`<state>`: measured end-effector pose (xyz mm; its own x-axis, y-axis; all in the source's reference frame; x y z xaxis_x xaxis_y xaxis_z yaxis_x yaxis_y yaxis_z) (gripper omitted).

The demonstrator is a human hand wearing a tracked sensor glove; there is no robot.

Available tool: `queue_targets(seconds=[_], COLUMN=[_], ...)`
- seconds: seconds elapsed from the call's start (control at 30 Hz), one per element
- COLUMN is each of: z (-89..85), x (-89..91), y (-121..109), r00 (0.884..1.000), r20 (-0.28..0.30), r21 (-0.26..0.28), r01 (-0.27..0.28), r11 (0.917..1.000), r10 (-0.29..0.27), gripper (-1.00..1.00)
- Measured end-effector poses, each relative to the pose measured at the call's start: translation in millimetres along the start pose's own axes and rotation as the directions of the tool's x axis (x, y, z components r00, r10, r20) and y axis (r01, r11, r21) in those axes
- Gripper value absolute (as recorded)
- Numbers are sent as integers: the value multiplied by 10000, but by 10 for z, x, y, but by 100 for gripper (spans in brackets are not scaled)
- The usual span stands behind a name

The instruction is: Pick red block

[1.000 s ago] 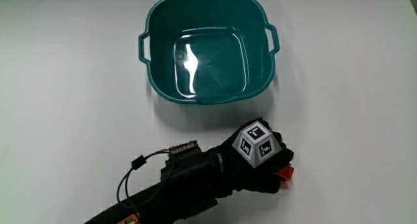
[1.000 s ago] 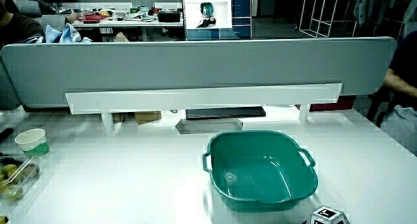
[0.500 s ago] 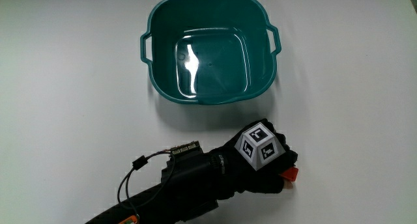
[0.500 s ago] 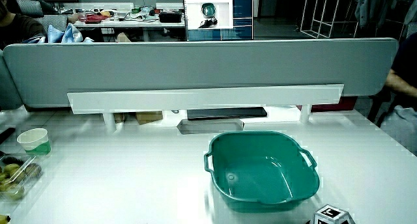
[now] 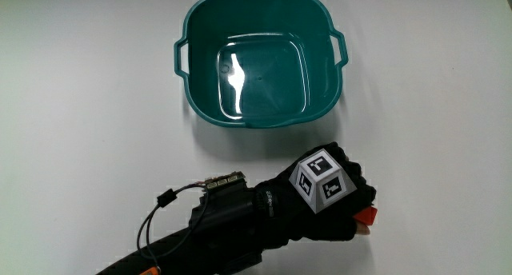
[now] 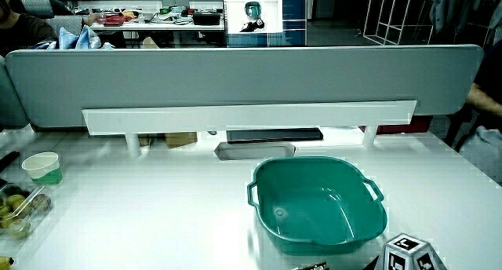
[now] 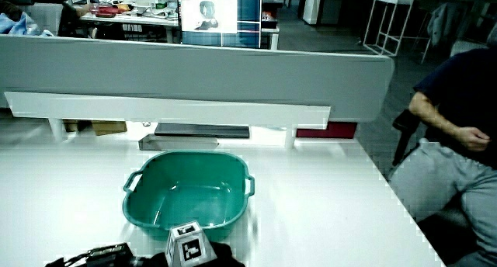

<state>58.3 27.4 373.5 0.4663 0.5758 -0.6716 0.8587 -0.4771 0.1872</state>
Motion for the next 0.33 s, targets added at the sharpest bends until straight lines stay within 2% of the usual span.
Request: queue_targets(seconds=[0.1,0.17,0.23,0.27,0.3,0.33], z=[96,180,290,294,340,383], x=[-5,-5,9,-27,-41,-55], y=[-12,-26,-51,-37,-45,-58], r00=[9994,9998,9964,9970,9977,9964], r20=[-333,-205,-830,-779,-684,-850], r21=[285,409,794,860,920,1121], r01=[102,25,-124,103,88,72], r11=[9995,9992,9968,9962,9957,9937], r10=[-92,-17,190,-35,-25,24], gripper=[100,100,100,100,100,100])
